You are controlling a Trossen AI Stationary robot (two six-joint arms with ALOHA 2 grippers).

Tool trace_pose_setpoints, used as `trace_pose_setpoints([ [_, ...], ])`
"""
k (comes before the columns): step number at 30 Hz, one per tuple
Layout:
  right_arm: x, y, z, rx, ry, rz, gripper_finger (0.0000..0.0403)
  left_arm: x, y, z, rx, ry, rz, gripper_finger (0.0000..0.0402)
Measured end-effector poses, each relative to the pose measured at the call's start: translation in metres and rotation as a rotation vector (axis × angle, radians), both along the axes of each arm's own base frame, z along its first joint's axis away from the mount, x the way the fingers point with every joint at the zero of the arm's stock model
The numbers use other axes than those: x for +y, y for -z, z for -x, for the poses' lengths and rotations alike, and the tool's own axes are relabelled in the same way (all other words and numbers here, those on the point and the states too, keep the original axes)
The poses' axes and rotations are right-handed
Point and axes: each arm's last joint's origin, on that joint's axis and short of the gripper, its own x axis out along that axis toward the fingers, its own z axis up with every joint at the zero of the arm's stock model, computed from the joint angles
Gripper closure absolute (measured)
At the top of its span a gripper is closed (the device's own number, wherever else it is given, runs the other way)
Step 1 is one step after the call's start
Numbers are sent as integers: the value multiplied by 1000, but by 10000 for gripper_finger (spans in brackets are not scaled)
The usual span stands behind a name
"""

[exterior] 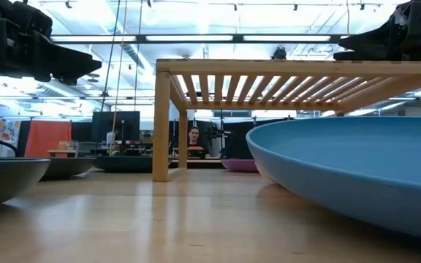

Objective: Place and stack plates onto a shelf

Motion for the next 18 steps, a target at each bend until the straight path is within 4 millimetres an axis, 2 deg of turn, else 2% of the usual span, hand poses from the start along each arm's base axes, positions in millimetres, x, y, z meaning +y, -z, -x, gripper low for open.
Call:
trace_pose_setpoints([
  [5,0,-1,0,-25,-16,-28,160,0,0,0,-1,0,0,216],
  [13,2,-13,3,-187,-134,-154,160,0,0,0,-1,0,0,216],
  [18,3,-21,7,-276,-177,-146,160,0,0,0,-1,0,0,216],
])
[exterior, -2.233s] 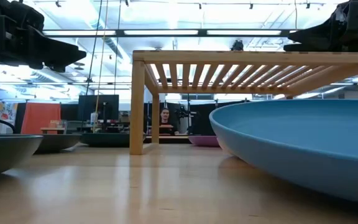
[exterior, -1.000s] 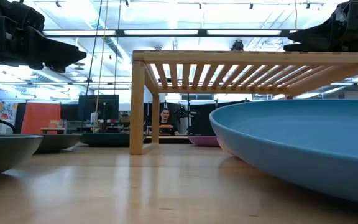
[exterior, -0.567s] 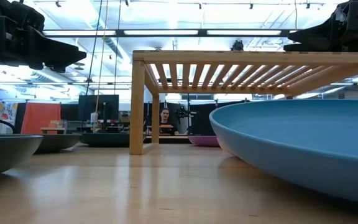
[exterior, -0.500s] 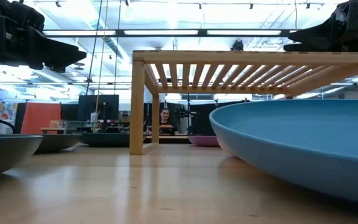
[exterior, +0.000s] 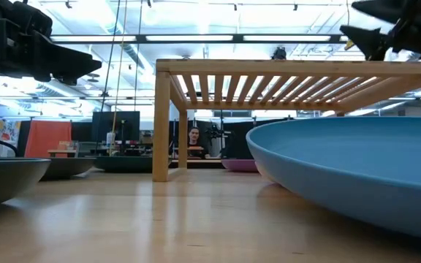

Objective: Place and stack plates onto a shelf
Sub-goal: Put the blue plate on the shelf

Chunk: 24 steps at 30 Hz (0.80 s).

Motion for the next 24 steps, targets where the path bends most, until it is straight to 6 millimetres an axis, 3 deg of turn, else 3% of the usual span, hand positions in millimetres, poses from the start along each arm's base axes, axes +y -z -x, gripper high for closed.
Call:
trace_pose_setpoints([
  [8,2,-9,3,-77,-125,-61,160,0,0,0,0,0,0,216],
  [14,6,-33,1,-53,-182,-95,160,0,0,0,-1,0,0,216],
  [18,11,-53,-11,35,-215,-93,163,0,0,0,0,0,0,216],
  [24,24,-88,-43,240,-271,-90,170,0,0,0,0,0,0,216],
])
